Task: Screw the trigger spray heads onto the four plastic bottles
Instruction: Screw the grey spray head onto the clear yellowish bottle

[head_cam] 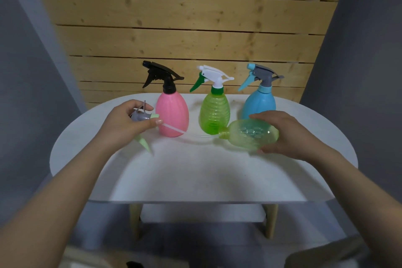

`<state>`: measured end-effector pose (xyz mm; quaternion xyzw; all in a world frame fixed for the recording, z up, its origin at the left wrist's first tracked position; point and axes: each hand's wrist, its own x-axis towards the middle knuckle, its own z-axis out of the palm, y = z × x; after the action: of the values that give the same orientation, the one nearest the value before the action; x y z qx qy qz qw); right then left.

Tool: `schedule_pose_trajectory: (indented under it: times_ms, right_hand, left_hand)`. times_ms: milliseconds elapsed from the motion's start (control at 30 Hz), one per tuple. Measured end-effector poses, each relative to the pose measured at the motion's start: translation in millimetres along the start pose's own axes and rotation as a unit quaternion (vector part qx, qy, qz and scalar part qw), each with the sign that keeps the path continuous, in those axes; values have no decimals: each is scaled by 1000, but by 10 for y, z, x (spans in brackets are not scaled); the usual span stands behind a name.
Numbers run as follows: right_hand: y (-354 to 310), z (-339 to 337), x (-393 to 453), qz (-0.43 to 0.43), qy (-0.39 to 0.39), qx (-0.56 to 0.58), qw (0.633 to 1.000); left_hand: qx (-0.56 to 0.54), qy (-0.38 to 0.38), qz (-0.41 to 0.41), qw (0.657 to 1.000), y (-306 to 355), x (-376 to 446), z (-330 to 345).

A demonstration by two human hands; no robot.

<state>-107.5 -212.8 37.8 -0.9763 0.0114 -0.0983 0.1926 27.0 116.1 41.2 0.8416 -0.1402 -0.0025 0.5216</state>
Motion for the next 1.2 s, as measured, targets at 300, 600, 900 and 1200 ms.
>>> schedule_pose_trajectory:
  times_ms: [300, 600, 900, 1200]
  right_hand:
    - [-116, 104, 23, -24, -35, 38, 998]
    - [-153, 114, 4, -15, -70, 79, 994]
    - [-180, 19, -69, 24, -143, 229, 963]
    - [-131, 118, -15, 70, -229, 341, 909]
  left_hand:
    - [-72, -78, -8, 994, 171, -101, 419]
    - [-63, -194, 2, 979, 237, -160, 712]
    - [-34, -237, 37, 970, 246, -143, 671]
    - [7, -274, 48, 961, 201, -194, 675]
